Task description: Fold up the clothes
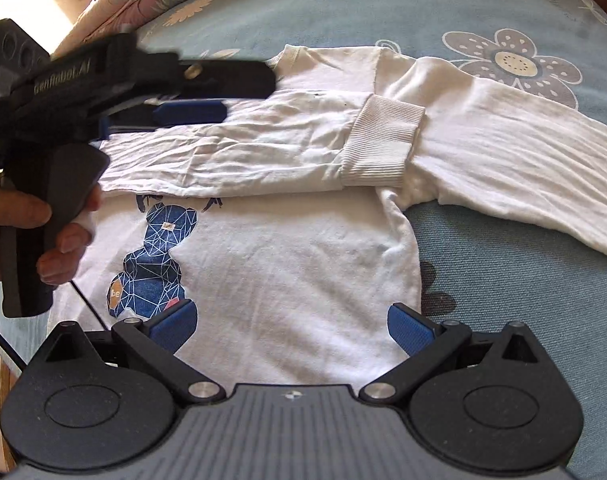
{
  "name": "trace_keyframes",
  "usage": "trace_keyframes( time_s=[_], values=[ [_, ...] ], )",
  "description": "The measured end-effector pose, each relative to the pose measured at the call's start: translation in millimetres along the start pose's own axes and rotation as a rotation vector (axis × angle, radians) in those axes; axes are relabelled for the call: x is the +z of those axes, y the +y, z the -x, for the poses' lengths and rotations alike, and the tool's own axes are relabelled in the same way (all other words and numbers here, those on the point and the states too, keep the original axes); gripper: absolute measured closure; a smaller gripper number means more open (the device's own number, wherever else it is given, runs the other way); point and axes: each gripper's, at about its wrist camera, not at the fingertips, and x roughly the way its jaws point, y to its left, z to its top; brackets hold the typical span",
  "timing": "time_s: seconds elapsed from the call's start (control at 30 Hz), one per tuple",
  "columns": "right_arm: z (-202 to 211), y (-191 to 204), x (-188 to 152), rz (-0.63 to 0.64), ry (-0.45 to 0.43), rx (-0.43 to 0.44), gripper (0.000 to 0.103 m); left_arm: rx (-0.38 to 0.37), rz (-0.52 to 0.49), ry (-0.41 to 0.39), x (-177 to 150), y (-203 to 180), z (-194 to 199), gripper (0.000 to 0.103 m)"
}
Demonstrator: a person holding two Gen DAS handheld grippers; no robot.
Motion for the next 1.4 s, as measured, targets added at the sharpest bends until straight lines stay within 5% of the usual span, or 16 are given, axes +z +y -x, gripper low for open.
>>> trace_keyframes(
  time_s=[0.33, 0.47, 0.6, 0.83, 0.97, 1.27, 1.4],
  values=[
    [-13, 25, 18, 0.052, -0.016, 0.002, 0.000, 0.365, -0.002, 0.002, -24, 84, 64, 0.001],
    [-22, 41, 25, 0.076, -0.008, 0.003, 0.000, 0.462, 0.123, 0.084, -39, 126, 73, 0.001],
    [-28, 61, 31, 0.110, 0.010, 0.014, 0.000, 0.416, 0.100, 0.088, -47, 127, 93, 0.001],
    [-46, 97, 39, 0.156, 0.028, 0.024, 0.000, 0.339, 0.133, -0.052, -12, 152, 107, 0.001],
    [-58, 119, 43, 0.167, 0.034, 0.033, 0.000, 0.381, 0.112, -0.087, 11, 168, 95, 0.002],
    [-77, 152, 48, 0.175, 0.059, 0.031, 0.000, 0.229, 0.378, -0.050, 17, 238, 90, 0.002],
    [-86, 160, 53, 0.162, 0.062, 0.028, 0.000, 0.074, 0.459, -0.144, 38, 263, 86, 0.002]
  ],
)
